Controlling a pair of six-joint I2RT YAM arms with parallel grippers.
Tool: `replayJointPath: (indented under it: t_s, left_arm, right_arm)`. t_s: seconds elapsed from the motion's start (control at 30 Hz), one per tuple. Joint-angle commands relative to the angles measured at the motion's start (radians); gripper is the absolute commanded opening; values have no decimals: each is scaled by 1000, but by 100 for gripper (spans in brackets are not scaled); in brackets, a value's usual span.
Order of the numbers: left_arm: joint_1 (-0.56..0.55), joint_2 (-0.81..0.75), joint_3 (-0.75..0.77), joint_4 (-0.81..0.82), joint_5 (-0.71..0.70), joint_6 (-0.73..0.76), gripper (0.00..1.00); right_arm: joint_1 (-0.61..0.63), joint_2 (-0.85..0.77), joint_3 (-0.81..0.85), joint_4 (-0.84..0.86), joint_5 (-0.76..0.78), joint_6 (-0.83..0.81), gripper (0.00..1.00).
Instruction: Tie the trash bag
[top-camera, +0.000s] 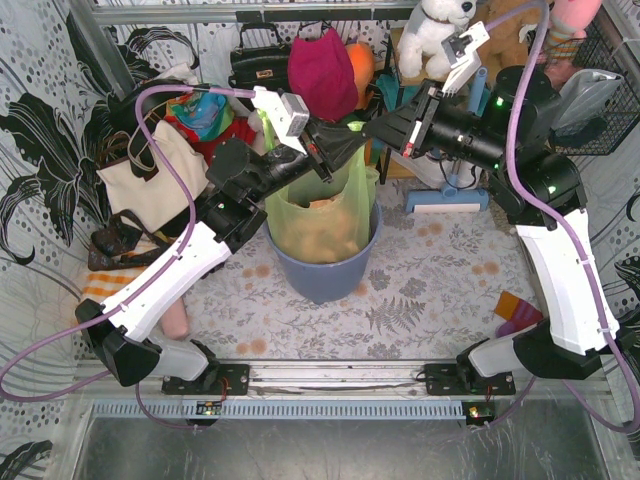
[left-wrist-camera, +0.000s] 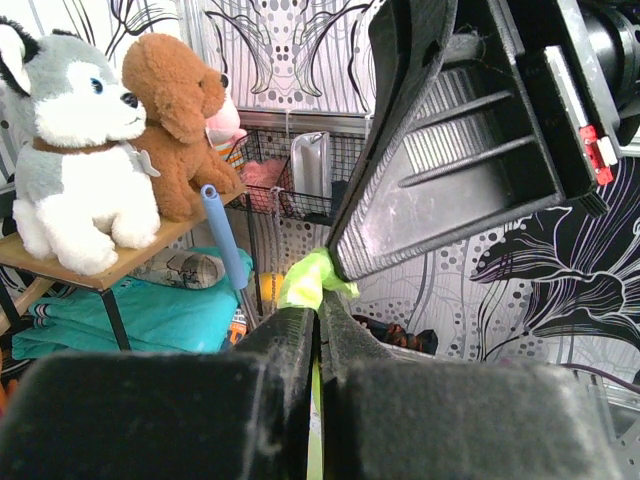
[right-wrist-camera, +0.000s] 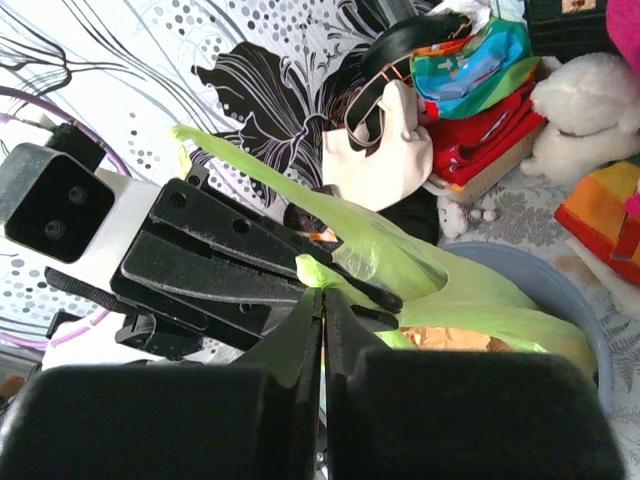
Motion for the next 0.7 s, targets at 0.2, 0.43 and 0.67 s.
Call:
replayJointPath:
  t_s: [0.2, 0.43, 0.67]
  left_arm:
    - [5, -22, -35, 47, 2, -5, 8]
    - [5, -34, -31, 53, -4, -5, 11]
    - [6, -39, -6, 48, 34, -14, 11]
  right_arm:
    - [5, -61, -32, 181, 58, 44, 0]
    - [5, -79, -70, 190, 35, 55, 0]
    - [5, -55, -48, 118, 9, -2, 33]
